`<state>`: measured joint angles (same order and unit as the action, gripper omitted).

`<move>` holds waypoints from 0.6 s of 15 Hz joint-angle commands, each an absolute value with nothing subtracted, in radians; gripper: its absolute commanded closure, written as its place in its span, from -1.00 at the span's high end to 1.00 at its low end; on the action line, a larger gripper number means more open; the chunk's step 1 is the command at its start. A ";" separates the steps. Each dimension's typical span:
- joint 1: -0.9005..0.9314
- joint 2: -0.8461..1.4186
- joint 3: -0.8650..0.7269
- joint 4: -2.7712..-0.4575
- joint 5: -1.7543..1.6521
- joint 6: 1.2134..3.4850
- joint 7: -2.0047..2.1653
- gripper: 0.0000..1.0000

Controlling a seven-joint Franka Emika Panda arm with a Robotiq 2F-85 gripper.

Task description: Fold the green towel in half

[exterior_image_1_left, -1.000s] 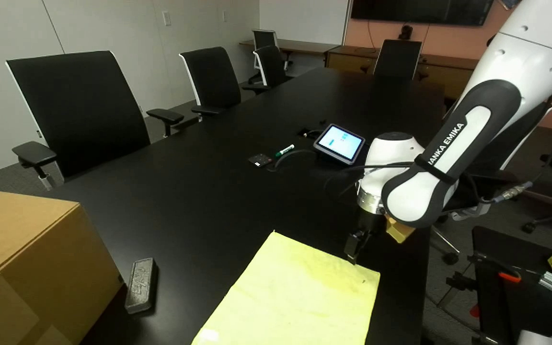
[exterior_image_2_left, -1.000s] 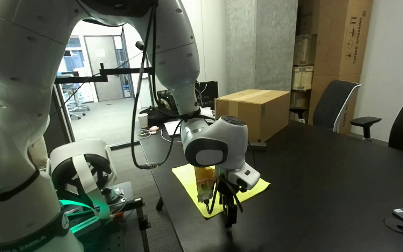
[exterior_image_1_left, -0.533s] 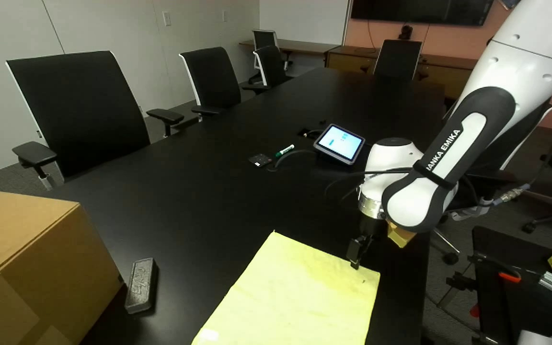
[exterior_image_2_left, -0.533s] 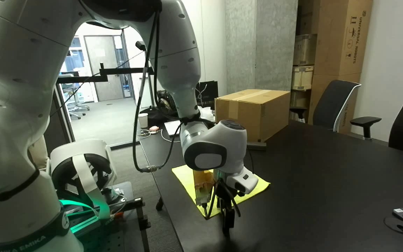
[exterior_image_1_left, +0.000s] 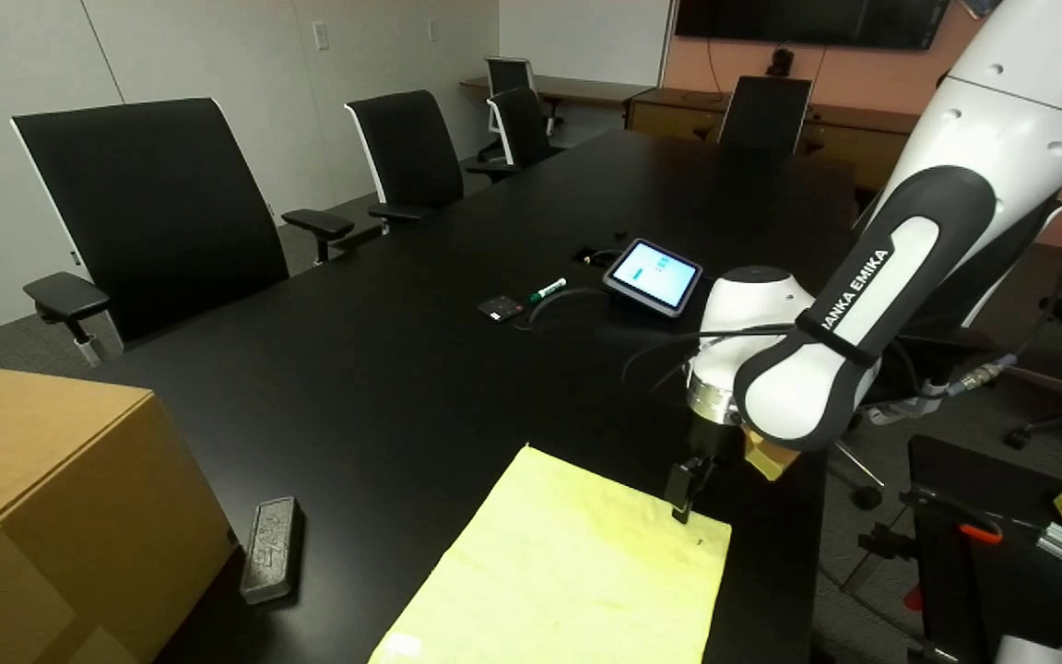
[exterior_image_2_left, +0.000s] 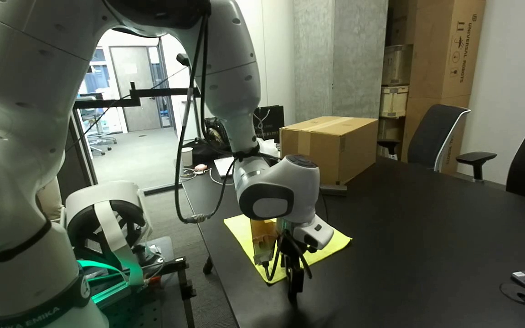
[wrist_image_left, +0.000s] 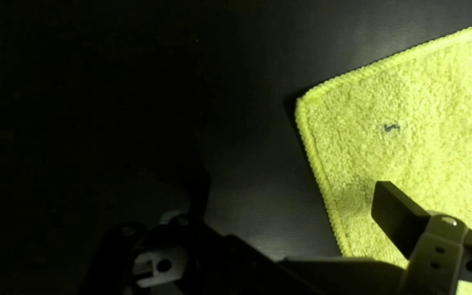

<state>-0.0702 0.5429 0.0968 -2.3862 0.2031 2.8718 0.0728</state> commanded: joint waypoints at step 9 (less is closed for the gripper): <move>-0.155 0.533 0.241 -2.408 0.267 2.853 -0.003 1.00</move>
